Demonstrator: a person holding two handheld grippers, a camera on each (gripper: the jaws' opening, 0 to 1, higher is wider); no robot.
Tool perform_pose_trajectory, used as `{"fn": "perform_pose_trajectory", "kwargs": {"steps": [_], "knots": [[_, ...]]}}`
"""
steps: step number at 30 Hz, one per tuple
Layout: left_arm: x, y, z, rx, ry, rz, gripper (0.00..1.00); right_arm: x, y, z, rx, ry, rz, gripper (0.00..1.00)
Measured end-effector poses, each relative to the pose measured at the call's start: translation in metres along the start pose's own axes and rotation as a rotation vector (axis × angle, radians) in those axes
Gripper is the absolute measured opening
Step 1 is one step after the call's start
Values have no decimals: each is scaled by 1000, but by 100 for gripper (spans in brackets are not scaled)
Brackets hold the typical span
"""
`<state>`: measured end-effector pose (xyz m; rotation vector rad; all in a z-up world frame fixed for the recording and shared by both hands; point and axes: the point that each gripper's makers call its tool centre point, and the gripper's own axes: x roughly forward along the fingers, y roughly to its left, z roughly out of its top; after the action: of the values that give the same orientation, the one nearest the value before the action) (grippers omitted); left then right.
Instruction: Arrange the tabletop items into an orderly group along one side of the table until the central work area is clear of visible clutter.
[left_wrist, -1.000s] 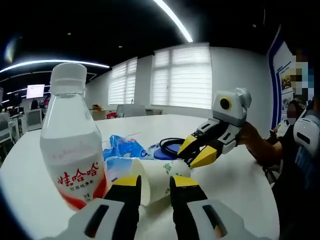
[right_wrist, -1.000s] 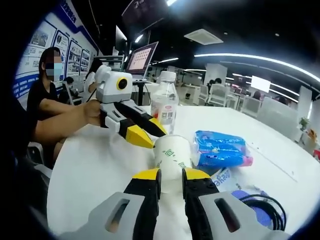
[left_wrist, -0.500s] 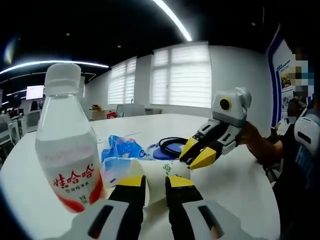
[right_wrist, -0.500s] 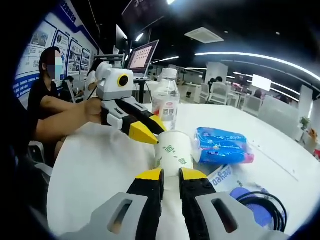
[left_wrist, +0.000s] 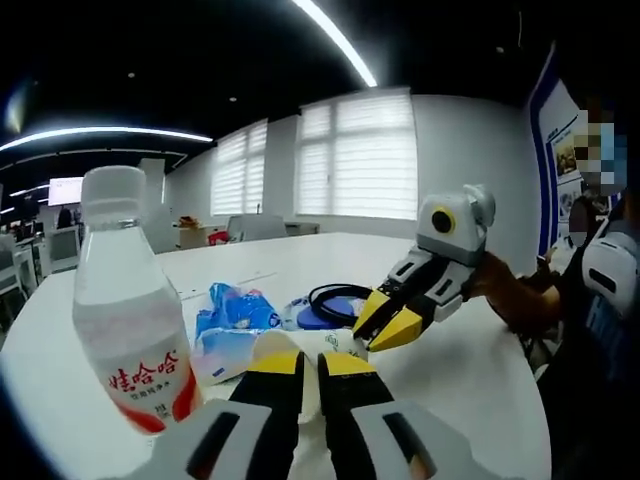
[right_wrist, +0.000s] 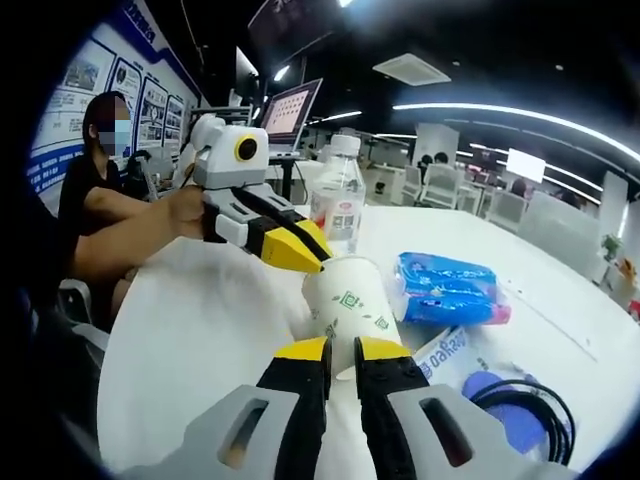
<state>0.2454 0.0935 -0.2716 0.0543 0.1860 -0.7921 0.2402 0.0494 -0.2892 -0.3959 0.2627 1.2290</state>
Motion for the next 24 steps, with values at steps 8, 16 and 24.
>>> {"fn": "perform_pose_trajectory", "kwargs": {"steps": [8,16,24], "knots": [[0,3,5,30,6,2,2,0,1,-3,3,8,8,6],[-3,6,17,68,6,-7,0,-1,1,2,2,-3,7,4],[0,1,24,113,22,-27,0,2,4,1,-5,6,13,3]]}}
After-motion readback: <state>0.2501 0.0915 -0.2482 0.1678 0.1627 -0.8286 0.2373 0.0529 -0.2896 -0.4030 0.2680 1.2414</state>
